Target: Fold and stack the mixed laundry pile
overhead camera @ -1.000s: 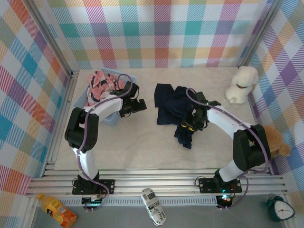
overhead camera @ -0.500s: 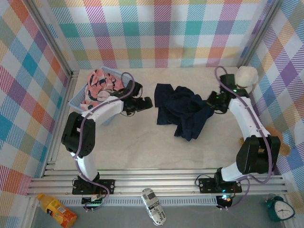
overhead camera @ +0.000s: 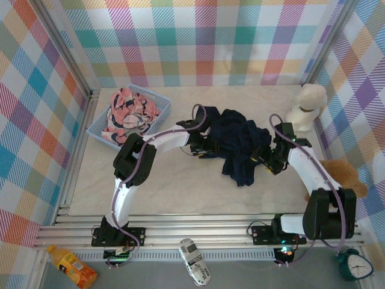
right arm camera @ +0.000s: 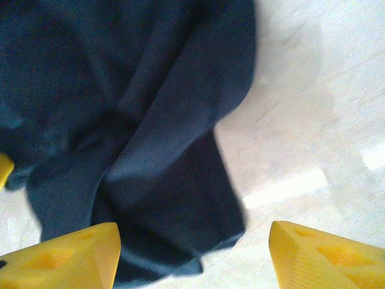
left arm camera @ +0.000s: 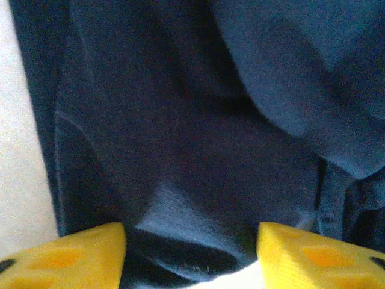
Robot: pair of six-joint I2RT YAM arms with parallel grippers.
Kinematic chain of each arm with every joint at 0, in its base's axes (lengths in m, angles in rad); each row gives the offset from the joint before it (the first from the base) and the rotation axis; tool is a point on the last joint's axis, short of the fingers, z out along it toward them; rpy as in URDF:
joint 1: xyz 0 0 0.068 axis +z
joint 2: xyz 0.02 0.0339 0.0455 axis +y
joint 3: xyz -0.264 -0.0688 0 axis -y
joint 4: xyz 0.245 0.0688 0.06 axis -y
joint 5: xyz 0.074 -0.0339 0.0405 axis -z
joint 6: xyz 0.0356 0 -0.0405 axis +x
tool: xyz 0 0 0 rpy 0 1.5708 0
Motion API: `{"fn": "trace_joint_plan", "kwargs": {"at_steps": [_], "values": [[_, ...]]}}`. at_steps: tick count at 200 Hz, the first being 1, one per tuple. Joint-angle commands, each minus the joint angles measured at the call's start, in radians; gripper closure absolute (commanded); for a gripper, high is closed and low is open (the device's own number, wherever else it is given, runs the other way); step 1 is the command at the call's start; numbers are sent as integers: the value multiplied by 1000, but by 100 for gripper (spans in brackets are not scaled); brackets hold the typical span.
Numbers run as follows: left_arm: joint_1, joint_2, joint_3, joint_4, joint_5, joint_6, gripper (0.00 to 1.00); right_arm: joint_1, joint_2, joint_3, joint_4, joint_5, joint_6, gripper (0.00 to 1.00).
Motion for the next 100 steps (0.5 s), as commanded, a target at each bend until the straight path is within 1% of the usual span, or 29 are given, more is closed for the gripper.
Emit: {"fn": "trace_joint_plan", "kwargs": {"at_steps": [1,19,29,34,47,61,68,71,78,84,87,91,93,100], "values": [[5,28,22,-68,-32,6,51,89,-68,-28,27,-48,104,33],[4,34,22,-76,-38,6,59,168,-67,-26,88,-41,157,33],[4,34,20,-78,-40,6,66,205,-45,-26,143,-52,179,33],[4,32,17,-79,-42,6,68,222,-21,-22,167,-54,188,33],[5,31,12,-80,-53,6,70,260,58,13,191,-54,192,33],[5,28,3,-84,-69,9,75,277,156,61,181,-41,194,33],[5,27,-2,-85,-78,7,80,280,199,78,175,-23,194,36],[4,27,-4,-85,-82,6,82,280,214,86,168,-10,195,39],[5,27,-7,-86,-89,6,88,279,241,103,145,27,199,53],[6,27,-7,-91,-96,6,94,276,253,121,127,60,198,72],[7,27,-8,-92,-98,5,99,273,256,130,117,73,196,82],[9,25,-8,-98,-103,3,100,269,255,141,107,86,194,96],[10,25,-7,-100,-105,2,100,267,252,146,103,92,192,100],[15,19,-8,-105,-113,0,100,261,236,159,94,107,183,100]]}}
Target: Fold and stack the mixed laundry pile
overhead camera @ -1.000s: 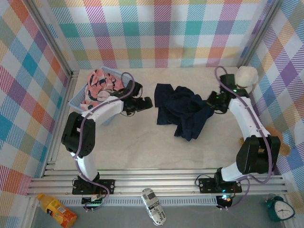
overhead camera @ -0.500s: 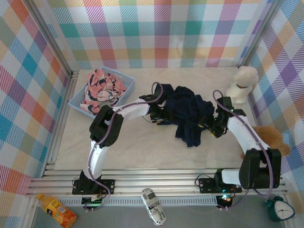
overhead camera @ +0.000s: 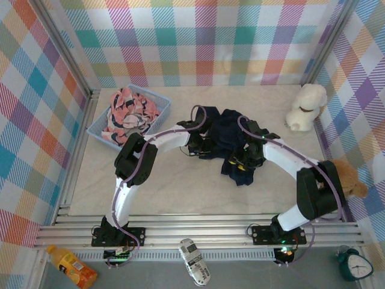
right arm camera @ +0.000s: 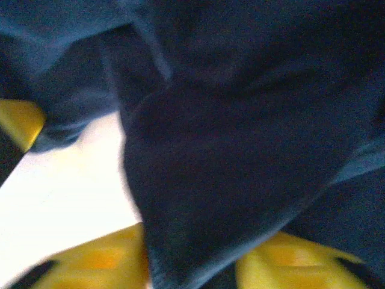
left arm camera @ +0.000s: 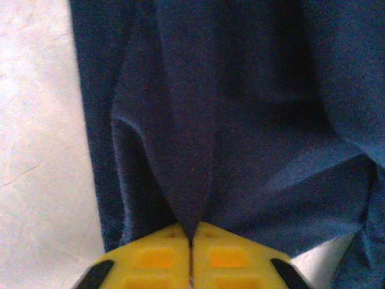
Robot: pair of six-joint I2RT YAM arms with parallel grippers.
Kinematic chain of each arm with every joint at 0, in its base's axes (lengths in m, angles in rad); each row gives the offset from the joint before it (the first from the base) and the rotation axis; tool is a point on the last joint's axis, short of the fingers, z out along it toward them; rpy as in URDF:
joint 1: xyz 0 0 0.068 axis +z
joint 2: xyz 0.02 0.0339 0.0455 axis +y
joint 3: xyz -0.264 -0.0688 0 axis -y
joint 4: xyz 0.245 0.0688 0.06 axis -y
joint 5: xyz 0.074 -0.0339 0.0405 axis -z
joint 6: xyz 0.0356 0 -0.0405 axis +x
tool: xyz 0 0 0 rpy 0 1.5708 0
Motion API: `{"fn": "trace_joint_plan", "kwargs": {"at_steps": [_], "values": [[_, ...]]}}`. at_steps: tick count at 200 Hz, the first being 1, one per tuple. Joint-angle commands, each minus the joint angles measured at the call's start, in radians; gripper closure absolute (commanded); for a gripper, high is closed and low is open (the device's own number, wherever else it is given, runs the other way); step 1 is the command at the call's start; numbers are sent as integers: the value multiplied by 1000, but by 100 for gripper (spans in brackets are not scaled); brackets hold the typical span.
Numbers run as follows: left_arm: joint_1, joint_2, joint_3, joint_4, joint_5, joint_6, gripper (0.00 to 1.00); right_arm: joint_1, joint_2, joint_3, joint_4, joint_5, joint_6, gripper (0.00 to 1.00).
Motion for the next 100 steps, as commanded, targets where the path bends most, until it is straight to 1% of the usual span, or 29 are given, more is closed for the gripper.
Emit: {"fn": "trace_joint_plan", "kwargs": {"at_steps": [1,20,35,47,60,67,86,100], "values": [[14,1,-13,-59,-51,-3,100,-17,-24,74,-52,95,5,100],[47,-49,-21,-59,-62,-6,100,-77,-107,132,-83,89,-28,100],[85,-103,-8,-63,-61,3,100,-174,-162,203,-101,32,-66,100],[122,-142,31,-83,-63,23,100,-256,-176,293,-117,-22,-103,100],[165,-179,102,-119,-73,57,100,-327,-150,469,-165,-57,-156,100],[189,-196,152,-141,-79,73,100,-349,-129,555,-187,-70,-181,100],[256,-230,311,-203,-86,102,100,-392,-52,849,-278,-100,-229,100],[305,-251,426,-243,-77,111,100,-420,-13,1012,-317,-117,-237,100]]}}
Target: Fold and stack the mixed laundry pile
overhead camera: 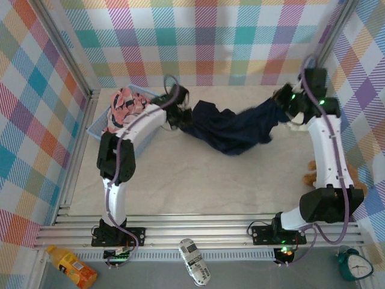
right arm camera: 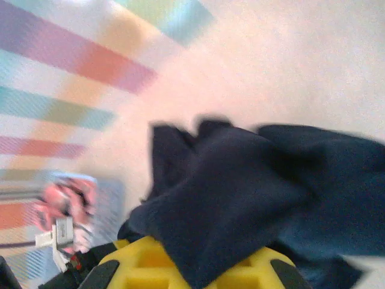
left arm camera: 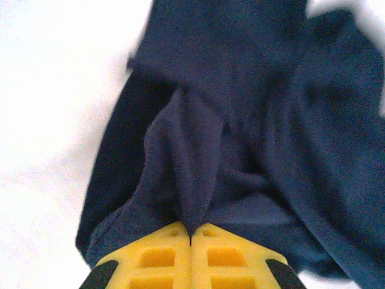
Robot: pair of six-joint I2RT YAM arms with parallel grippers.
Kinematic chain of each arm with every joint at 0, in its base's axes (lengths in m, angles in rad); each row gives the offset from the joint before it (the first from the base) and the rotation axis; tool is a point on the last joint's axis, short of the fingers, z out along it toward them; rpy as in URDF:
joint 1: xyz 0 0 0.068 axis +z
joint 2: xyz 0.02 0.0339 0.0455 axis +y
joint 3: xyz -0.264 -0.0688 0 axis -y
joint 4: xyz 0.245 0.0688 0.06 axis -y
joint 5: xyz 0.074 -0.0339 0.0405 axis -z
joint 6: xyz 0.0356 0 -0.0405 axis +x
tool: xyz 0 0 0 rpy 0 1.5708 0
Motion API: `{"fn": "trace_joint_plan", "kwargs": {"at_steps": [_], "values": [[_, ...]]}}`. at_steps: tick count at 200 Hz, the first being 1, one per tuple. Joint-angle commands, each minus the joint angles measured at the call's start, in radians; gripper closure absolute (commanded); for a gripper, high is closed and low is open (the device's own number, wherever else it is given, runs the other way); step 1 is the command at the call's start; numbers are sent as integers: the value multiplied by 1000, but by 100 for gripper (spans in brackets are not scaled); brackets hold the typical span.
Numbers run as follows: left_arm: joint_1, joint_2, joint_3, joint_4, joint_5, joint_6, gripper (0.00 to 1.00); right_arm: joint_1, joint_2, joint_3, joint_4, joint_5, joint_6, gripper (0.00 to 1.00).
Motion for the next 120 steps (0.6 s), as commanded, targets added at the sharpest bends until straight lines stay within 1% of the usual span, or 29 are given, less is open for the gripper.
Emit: {"fn": "trace_joint_plan", "kwargs": {"at_steps": [1,11,21,31,40,54,65,78,94,103,118,120], "values": [[72,-126,190,-96,-23,53,100,-33,49,251,-118,-73,-79,100],[102,-146,254,-114,-21,58,100,-56,66,354,-141,-80,-84,100],[125,-170,293,-120,-27,72,100,-76,73,417,-151,-84,-91,100],[138,-199,303,-115,-39,88,100,-94,69,441,-161,-80,-102,100],[140,-221,286,-107,-55,112,100,-109,58,423,-173,-64,-111,100],[140,-249,206,-95,-56,119,100,-131,26,313,-170,-51,-96,100],[139,-263,111,-90,-39,108,100,-139,-13,165,-131,-50,-76,100],[139,-272,-28,-64,-20,82,100,-150,-47,-23,-79,-2,-46,100],[139,-256,-166,-15,0,52,100,-177,-21,-221,9,11,-3,100],[139,-234,-201,-15,4,41,100,-189,23,-273,42,-19,18,100],[136,-204,-223,-53,12,43,100,-192,95,-303,50,-41,28,100],[134,-203,-227,-57,12,43,100,-193,101,-305,50,-44,29,97]]}}
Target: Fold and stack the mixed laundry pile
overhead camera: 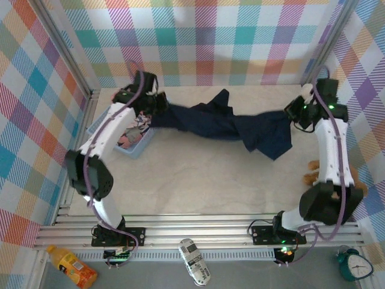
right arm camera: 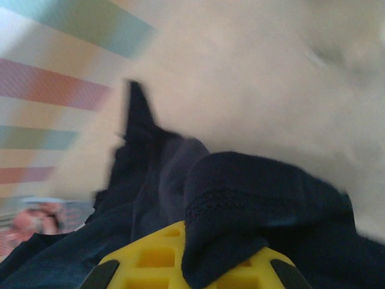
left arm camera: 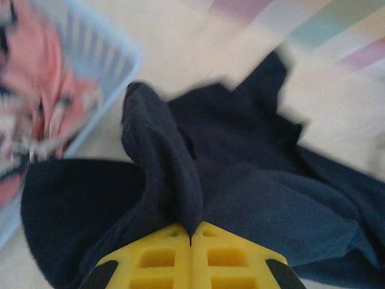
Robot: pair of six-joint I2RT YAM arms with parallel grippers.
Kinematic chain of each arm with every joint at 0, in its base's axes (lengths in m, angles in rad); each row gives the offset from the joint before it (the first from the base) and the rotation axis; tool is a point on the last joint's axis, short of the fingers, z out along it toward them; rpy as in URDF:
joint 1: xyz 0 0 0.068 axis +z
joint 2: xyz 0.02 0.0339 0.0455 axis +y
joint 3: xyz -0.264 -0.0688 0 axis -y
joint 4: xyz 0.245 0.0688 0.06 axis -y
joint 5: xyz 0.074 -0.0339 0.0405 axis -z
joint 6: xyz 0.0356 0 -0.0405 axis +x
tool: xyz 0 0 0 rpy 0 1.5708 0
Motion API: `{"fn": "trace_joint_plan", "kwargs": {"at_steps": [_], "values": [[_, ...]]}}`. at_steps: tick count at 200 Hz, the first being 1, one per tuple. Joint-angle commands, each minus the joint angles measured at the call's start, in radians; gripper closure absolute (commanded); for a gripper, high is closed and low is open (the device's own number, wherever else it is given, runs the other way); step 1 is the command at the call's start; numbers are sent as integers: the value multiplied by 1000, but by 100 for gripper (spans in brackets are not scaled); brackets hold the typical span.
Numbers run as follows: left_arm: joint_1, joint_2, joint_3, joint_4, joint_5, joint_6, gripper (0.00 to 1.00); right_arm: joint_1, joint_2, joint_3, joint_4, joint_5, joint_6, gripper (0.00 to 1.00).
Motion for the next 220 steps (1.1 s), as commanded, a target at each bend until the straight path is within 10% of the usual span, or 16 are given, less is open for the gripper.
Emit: {"fn": "trace_joint_plan", "kwargs": {"at_steps": [1,24,39,127,220], "values": [[-3,56,-63,-51,25,-16,100,-18,94,-61,66,-21,48,96],[-31,22,-162,-43,46,-12,100,-16,129,-90,43,4,4,49],[-51,-8,-235,-26,55,-18,100,-3,83,-134,23,24,-32,36],[-90,5,-336,67,56,-98,100,422,-70,-558,135,154,116,36],[-90,6,-403,119,39,-140,100,457,218,-477,194,373,29,47]]}}
